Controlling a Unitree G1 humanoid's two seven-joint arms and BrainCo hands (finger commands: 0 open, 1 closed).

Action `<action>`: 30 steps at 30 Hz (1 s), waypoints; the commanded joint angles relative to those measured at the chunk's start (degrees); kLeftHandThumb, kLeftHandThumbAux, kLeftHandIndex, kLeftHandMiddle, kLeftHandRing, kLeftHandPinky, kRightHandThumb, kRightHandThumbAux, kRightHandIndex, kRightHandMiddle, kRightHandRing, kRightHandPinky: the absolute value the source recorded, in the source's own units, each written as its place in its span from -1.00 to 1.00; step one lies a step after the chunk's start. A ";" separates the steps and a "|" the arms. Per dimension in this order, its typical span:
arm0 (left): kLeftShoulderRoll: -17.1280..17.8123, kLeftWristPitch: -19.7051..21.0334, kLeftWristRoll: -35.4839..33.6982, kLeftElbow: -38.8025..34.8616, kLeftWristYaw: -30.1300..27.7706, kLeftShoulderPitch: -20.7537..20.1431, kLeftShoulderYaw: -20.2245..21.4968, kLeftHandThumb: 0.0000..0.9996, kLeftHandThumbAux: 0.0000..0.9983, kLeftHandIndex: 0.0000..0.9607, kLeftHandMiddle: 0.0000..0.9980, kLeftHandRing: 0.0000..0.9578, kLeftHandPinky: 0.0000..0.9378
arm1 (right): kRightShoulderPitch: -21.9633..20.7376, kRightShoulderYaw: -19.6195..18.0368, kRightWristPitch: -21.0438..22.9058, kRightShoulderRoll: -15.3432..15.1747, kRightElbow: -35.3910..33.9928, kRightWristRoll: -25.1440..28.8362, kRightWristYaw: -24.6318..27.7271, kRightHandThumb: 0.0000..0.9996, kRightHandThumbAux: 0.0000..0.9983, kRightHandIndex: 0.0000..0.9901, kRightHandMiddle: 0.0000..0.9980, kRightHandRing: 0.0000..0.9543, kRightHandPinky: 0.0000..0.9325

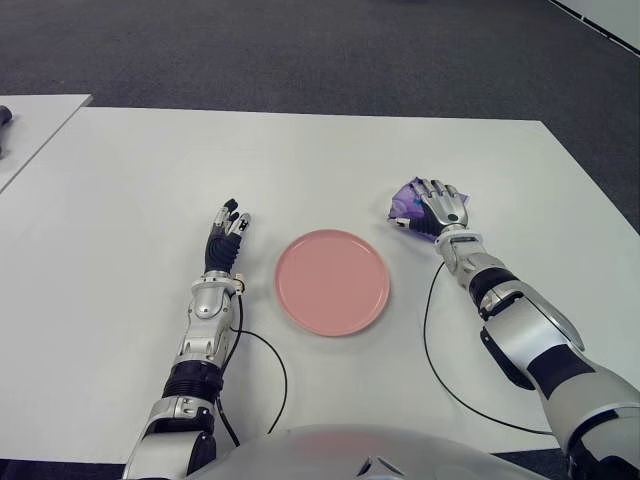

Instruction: Put the tissue paper into the plate.

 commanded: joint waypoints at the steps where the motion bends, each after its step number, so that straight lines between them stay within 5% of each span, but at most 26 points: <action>1: -0.20 0.99 0.19 0.50 0.26 1.50 0.01 -1.00 -0.13 -1.00 -1.00 -1.00 -1.00 | 4.17 1.70 -0.17 1.72 2.04 -1.81 4.13 0.00 -0.66 -1.00 -1.00 -1.00 -1.00; 7: -0.11 0.57 0.18 1.11 0.29 1.23 0.13 -1.00 -0.13 -1.00 -1.00 -1.00 -1.00 | 4.22 0.94 -0.65 1.87 2.00 -0.71 4.21 0.11 -0.48 -1.00 -1.00 -1.00 -0.90; 9: -0.04 0.51 0.06 1.32 0.13 1.13 0.18 -1.00 -0.13 -1.00 -1.00 -1.00 -1.00 | 4.48 -0.52 -0.82 2.33 2.02 0.74 3.80 0.39 -0.25 -1.00 -0.94 -0.68 -0.50; 11: 0.02 0.62 -0.05 1.42 -0.02 1.04 0.21 -1.00 -0.13 -1.00 -1.00 -1.00 -1.00 | 4.64 -1.48 -0.83 2.70 2.07 1.56 3.55 0.65 -0.03 -0.97 -0.83 -0.39 -0.32; 13: 0.05 0.73 -0.11 1.43 -0.08 1.01 0.23 -1.00 -0.13 -1.00 -1.00 -1.00 -1.00 | 4.69 -2.03 -0.75 2.89 2.07 1.85 3.27 0.82 0.12 -0.95 -0.76 -0.21 -0.22; 15: 0.05 0.90 -0.14 1.32 -0.09 1.03 0.24 -1.00 -0.12 -1.00 -1.00 -1.00 -1.00 | 4.72 -2.66 -0.57 3.15 2.05 2.24 2.78 0.93 0.26 -0.69 -0.44 -0.04 -0.18; 20: -0.05 1.30 -0.17 0.71 -0.03 1.34 0.19 -1.00 -0.10 -1.00 -1.00 -1.00 -1.00 | 4.83 -3.45 -0.95 3.56 1.99 2.44 1.53 0.99 0.32 -0.27 -0.07 0.08 -0.13; 30: -0.11 0.79 -0.59 0.93 -0.27 1.23 0.40 -1.00 -0.09 -1.00 -1.00 -1.00 -1.00 | 4.67 -4.35 -2.99 4.24 1.67 2.73 1.06 1.00 0.33 -0.20 -0.04 0.19 -0.04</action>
